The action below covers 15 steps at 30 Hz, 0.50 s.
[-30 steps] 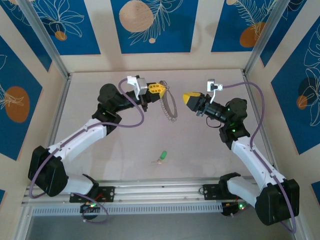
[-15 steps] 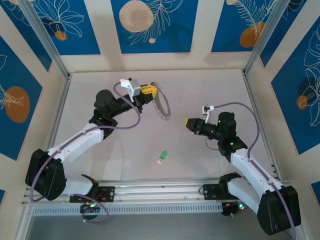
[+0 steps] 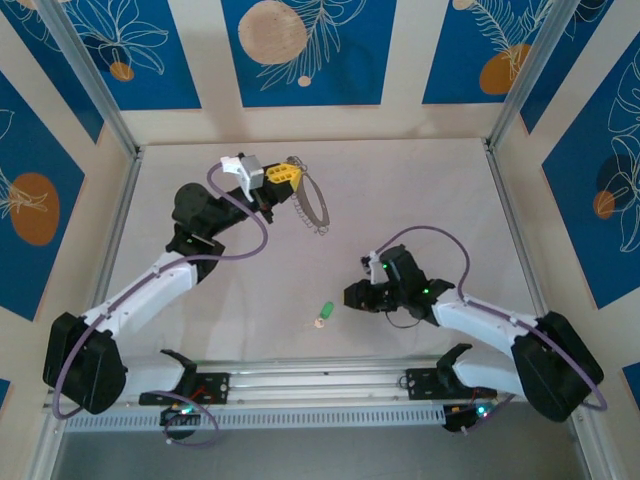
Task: Put the keys on the keyring
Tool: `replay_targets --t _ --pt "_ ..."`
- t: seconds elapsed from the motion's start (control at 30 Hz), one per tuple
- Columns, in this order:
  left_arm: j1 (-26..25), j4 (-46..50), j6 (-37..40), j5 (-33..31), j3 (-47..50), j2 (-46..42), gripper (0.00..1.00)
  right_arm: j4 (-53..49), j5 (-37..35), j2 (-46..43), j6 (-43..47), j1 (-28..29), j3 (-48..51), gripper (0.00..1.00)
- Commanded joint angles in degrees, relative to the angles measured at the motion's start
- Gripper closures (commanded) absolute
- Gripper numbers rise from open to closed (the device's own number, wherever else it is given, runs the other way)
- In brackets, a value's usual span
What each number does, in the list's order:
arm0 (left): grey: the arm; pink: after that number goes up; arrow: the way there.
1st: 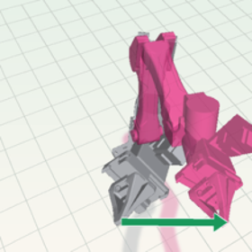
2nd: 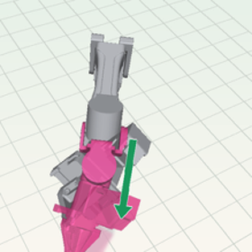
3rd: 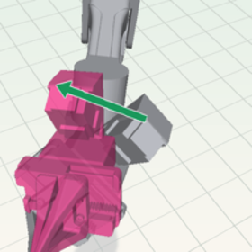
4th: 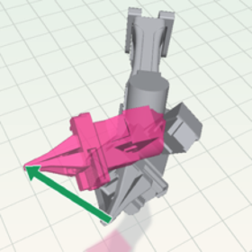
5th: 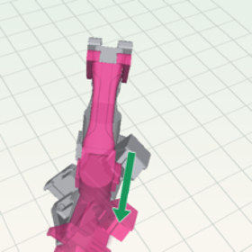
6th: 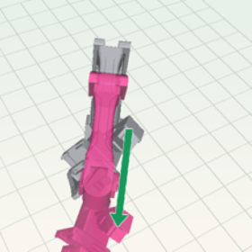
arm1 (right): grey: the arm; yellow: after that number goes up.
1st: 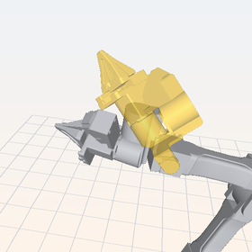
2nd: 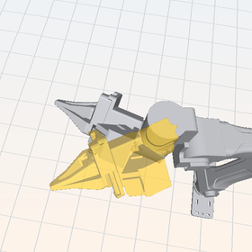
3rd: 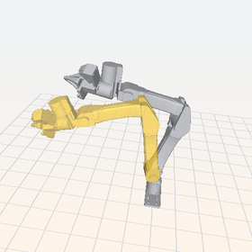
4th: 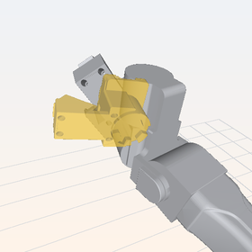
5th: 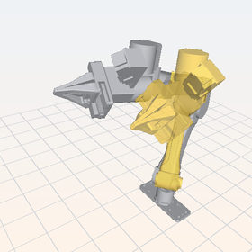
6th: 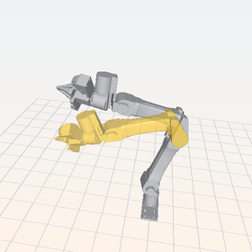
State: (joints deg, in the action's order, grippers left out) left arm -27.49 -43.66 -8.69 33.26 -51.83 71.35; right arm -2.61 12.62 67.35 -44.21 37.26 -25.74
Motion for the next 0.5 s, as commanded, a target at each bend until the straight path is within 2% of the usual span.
replay_targets --t 0.0,0.2,0.47 --pt "0.68 -2.12 0.21 -1.08 0.39 -2.42 1.00 -5.05 -8.30 3.95 -3.92 5.44 -5.25 0.70" --pt "1.35 -2.38 0.25 -1.43 0.86 -3.34 1.00 -9.00 -18.19 12.07 -13.52 13.51 -11.43 0.67" --pt "3.72 -4.57 -1.12 -0.85 0.51 -2.99 1.00 -17.18 -27.20 21.19 -22.04 20.61 -20.49 0.67"
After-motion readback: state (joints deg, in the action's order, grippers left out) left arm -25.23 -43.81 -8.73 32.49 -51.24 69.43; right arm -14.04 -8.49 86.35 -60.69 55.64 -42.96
